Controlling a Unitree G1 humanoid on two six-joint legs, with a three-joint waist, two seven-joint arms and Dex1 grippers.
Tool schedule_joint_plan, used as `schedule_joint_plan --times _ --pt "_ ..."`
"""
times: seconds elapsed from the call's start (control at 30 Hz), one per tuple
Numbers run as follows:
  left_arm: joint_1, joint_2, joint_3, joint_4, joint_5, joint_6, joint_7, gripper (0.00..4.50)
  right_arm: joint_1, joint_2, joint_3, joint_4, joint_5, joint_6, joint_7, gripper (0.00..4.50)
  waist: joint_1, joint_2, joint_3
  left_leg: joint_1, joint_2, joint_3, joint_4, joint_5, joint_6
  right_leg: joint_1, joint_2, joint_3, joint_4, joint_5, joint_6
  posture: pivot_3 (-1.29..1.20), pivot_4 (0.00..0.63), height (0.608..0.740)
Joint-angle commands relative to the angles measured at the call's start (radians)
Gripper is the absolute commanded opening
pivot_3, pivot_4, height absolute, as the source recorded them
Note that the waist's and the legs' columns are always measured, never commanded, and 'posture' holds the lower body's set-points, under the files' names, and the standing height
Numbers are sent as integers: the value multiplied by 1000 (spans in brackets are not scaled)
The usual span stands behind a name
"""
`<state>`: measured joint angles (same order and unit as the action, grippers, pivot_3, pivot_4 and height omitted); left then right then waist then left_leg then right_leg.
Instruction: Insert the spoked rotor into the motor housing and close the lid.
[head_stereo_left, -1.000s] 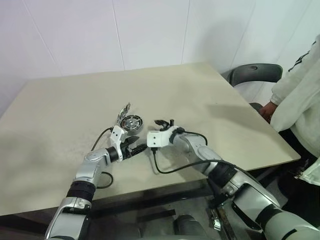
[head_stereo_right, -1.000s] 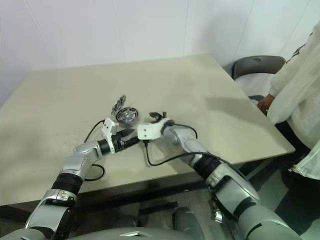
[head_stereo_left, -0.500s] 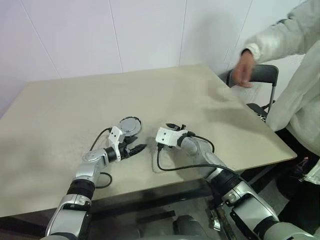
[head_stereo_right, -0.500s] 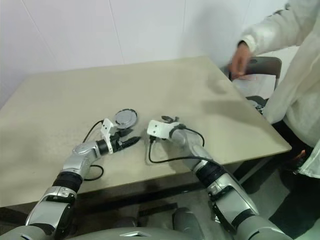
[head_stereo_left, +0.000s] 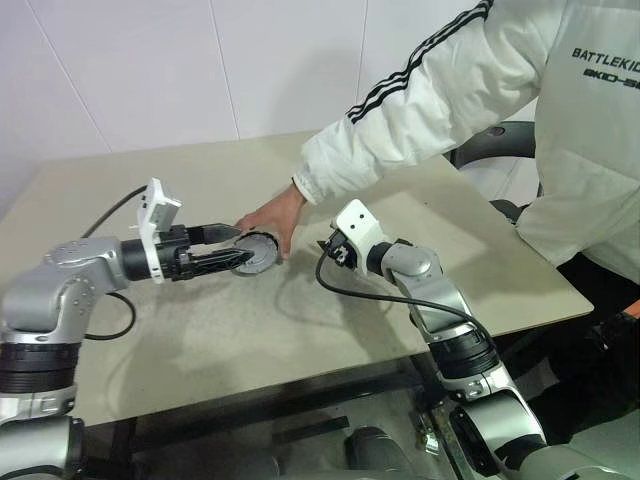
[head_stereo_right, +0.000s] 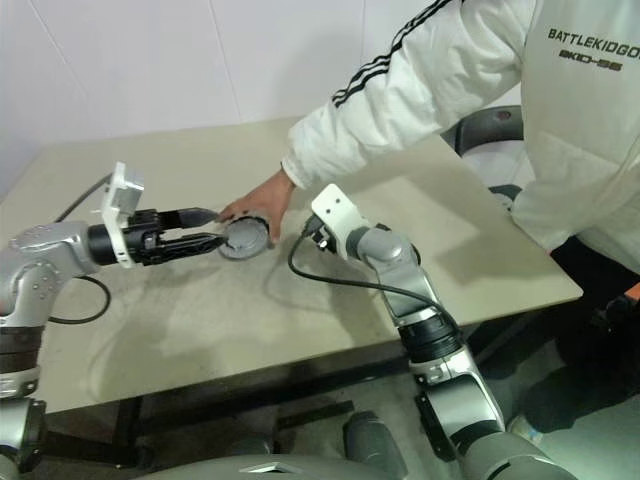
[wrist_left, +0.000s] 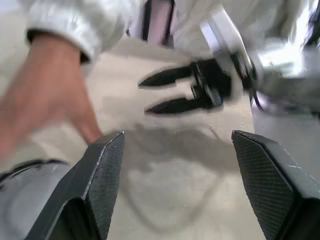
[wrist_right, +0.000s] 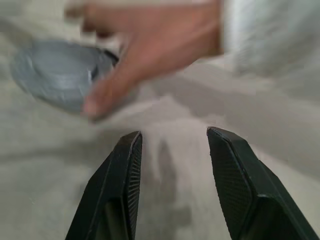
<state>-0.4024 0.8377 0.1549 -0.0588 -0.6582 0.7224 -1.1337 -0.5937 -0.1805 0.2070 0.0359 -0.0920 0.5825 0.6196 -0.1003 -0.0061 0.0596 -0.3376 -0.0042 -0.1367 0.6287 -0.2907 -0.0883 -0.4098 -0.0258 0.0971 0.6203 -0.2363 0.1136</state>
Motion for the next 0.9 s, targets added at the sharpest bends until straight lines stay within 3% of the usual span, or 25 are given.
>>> schedule_joint_plan --times 0.03,0.17,0.43,0.9 --pt "58 109 5 78 123 -130 -57 3642 -20 3 -65 -123 170 162 97 2155 -3 1 1 0 0 0 0 0 0 0 0 0 0 0 0 0 0 740" --pt "39 135 38 140 138 -149 -34 3642 -27 -8 -125 -141 253 257 82 2155 10 1 1 -1 0 0 0 0 0 -2 0 -1 0 -1 -1 0 0 740" --pt "20 119 40 113 142 -127 8 3642 -27 -50 -120 -107 267 240 31 2155 27 1 2 -1 0 0 0 0 0 -1 -1 -1 0 -2 -2 0 0 740" --pt "-16 -17 -48 120 167 -149 27 3642 -10 -110 -132 -145 332 301 15 2155 28 1 2 -2 0 1 1 0 0 -1 -1 -1 0 0 0 0 0 740"
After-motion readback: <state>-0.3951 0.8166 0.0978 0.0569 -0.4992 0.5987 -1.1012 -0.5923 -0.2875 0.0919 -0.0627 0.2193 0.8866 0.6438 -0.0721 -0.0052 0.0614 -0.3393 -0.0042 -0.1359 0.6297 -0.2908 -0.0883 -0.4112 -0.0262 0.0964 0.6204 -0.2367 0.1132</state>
